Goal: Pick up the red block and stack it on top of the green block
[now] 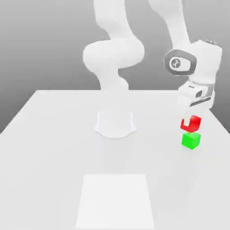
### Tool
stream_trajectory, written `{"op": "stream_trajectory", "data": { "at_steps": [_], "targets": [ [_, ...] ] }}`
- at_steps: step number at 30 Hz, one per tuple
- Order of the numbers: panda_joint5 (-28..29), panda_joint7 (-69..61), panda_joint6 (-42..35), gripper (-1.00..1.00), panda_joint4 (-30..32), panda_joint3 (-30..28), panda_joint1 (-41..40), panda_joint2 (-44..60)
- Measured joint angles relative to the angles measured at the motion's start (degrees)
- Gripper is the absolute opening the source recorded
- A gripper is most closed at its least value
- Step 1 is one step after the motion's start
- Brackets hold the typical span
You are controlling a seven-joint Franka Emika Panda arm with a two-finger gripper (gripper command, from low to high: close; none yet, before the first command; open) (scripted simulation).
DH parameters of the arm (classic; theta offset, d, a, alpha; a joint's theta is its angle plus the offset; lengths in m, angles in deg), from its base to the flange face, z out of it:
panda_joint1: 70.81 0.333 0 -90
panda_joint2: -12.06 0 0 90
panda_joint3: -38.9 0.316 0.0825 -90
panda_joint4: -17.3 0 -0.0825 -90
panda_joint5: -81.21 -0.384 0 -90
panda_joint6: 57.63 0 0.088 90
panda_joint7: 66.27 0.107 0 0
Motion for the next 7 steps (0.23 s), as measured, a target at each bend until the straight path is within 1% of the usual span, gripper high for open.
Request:
{"op": "stream_trajectory", "data": {
  "at_steps": [7],
  "targets": [
    [11.1,7.6,3.1,-1.00,-0.2,2.0,-5.4,5.5]
  ]
}}
